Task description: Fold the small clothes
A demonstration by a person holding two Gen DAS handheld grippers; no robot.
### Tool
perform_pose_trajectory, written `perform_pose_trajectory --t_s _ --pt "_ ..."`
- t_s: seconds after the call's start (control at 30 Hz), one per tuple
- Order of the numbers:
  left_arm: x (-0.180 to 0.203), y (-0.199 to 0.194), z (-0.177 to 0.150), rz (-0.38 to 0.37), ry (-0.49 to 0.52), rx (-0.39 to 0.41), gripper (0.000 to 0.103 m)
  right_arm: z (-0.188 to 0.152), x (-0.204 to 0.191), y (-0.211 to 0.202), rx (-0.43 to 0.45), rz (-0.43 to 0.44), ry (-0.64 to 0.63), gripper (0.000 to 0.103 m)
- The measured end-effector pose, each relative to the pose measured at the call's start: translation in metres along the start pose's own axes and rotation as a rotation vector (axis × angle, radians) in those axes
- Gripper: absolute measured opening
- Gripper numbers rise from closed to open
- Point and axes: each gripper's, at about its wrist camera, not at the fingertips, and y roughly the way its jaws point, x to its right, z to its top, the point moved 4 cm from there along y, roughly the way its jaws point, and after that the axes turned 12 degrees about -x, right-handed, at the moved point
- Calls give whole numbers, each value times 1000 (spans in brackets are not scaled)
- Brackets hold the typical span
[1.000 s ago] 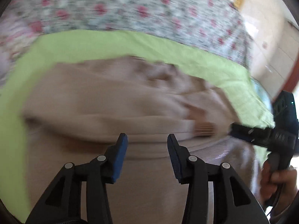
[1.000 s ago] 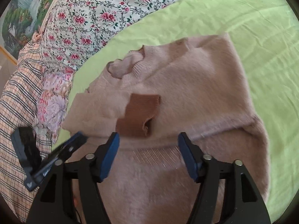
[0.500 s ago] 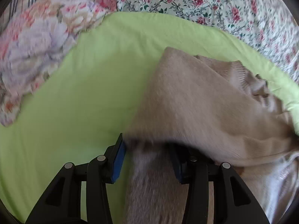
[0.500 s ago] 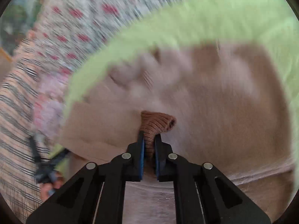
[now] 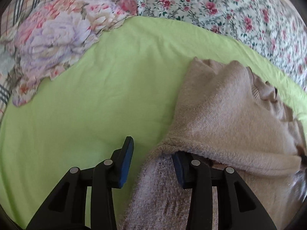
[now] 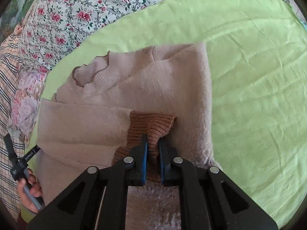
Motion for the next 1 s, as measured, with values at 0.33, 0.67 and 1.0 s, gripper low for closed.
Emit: perform_pose_trajectory --t_s 0.33,0.67,1.0 --pt "-11 2 -1 -90 -73 21 45 65 -153 5 -71 512 -255 72" --pt "-21 5 -2 -211 -129 39 46 114 -296 156 -607 564 -486 82" --pt "-33 7 -2 -304 -194 73 44 121 -373 204 -593 840 -396 83"
